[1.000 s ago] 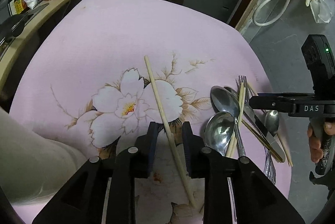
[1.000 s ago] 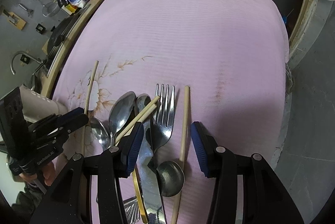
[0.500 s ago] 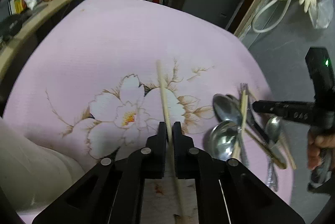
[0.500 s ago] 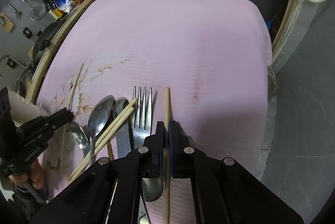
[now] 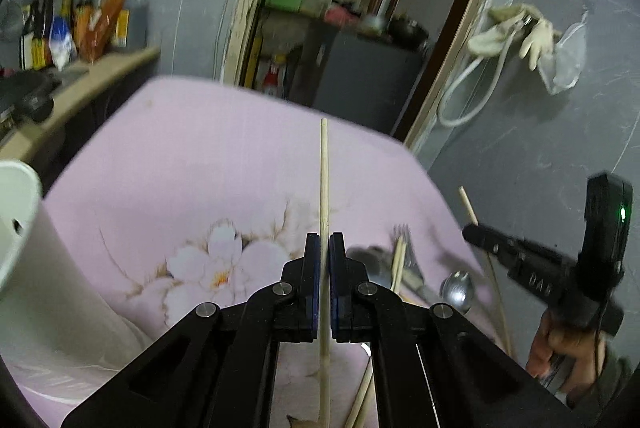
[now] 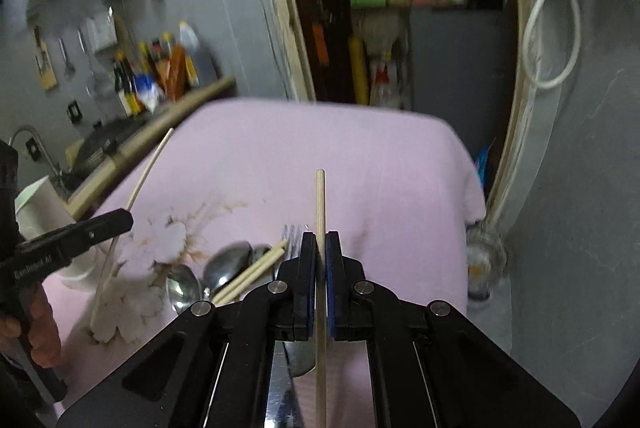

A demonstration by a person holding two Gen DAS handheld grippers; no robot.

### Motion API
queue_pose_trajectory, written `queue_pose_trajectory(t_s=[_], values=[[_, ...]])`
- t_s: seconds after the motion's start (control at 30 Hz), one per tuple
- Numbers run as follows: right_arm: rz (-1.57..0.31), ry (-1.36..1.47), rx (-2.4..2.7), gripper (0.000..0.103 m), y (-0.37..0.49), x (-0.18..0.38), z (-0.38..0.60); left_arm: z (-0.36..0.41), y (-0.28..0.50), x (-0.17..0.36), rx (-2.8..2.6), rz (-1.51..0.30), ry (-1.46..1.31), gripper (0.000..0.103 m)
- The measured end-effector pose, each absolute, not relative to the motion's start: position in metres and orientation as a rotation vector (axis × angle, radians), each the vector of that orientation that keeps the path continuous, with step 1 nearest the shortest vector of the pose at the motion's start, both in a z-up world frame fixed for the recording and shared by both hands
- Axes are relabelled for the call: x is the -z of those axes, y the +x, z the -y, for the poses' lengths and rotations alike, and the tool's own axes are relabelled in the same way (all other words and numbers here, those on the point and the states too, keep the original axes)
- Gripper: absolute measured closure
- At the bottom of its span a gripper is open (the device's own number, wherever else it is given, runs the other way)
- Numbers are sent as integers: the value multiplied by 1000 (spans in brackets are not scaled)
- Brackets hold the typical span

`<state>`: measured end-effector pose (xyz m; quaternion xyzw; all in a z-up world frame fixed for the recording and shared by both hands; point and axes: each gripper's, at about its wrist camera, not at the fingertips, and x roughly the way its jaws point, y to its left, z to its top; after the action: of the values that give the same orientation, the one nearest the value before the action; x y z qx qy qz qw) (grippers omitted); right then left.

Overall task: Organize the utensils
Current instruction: 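Lift both chopsticks and carry them toward the white utensil holder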

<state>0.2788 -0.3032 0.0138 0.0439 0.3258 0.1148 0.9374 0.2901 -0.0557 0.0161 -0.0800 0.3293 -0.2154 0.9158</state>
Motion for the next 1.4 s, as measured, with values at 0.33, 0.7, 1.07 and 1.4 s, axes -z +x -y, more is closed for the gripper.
queue_pose_trajectory(t_s=[0.33, 0.7, 1.07, 1.4], values=[[-374, 55, -173, 102, 231, -44, 281, 58, 269, -34, 414, -468, -134, 101], [-182, 143, -262, 101, 209, -94, 252, 11, 243, -80, 402, -318, -274, 101], [22, 178, -418, 101, 212, -137, 165, -84, 214, -123, 192, -170, -224, 101], [126, 253, -532, 101, 239, -144, 98, -186, 231, -120, 82, -101, -352, 101]])
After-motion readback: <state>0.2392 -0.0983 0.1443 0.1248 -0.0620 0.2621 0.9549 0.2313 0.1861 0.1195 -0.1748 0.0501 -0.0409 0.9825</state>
